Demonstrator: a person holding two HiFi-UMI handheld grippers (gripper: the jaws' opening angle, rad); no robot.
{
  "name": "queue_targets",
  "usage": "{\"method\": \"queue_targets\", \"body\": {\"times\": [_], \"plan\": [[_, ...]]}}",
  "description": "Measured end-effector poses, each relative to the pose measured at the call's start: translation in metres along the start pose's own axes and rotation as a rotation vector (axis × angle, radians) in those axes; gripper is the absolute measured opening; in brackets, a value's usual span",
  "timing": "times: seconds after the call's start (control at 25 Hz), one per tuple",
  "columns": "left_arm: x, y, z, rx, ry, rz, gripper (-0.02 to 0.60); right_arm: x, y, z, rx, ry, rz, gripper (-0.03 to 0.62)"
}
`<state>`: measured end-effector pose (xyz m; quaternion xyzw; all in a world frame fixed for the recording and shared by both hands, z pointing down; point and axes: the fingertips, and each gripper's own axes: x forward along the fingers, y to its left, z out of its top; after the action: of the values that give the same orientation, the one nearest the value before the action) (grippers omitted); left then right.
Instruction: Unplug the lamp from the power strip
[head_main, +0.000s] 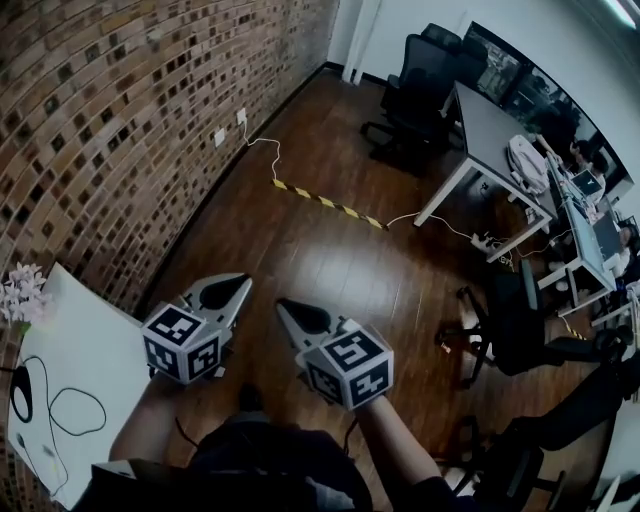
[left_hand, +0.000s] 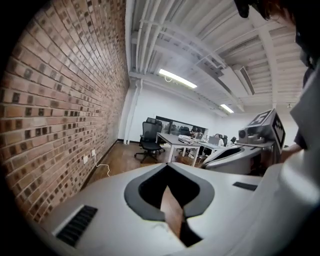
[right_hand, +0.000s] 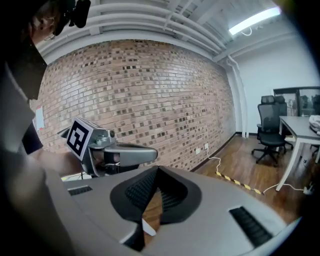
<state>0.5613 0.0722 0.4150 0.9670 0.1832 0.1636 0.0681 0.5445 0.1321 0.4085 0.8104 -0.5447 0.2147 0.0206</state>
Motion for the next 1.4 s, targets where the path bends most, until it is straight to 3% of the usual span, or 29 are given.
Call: {"method": "queue_targets", "body": {"times": [0.12,0.24,0.4,0.76,1.4], "plan": [[0.007,0.016,0.003,0.008,0.007,-0.022,-0.008,0.024,-0.003,0.018,-0.037,-0.023,-0.039,0.003],[0.005,0.041,0.012,-0.023,-0.004,0.004,-0.008,0.043,-0.001,0.036,-0.077,-0.039,-0.027,0.003],[-0.007,0.070,0.024,-0.067,-0.047,0.055,-0.008,0.069,0.008,0.049,-0.112,-0.028,0.030,0.003],[-0.020,0.118,0.013,-0.135,-0.041,0.193,-0.008,0.119,0.015,0.062,-0.140,-0.015,0.175,0.003],[0.039,0.168,0.031,-0.206,-0.032,0.448,-0.008,0.176,-0.073,0.077,-0.137,0.047,0.402,0.003]]}}
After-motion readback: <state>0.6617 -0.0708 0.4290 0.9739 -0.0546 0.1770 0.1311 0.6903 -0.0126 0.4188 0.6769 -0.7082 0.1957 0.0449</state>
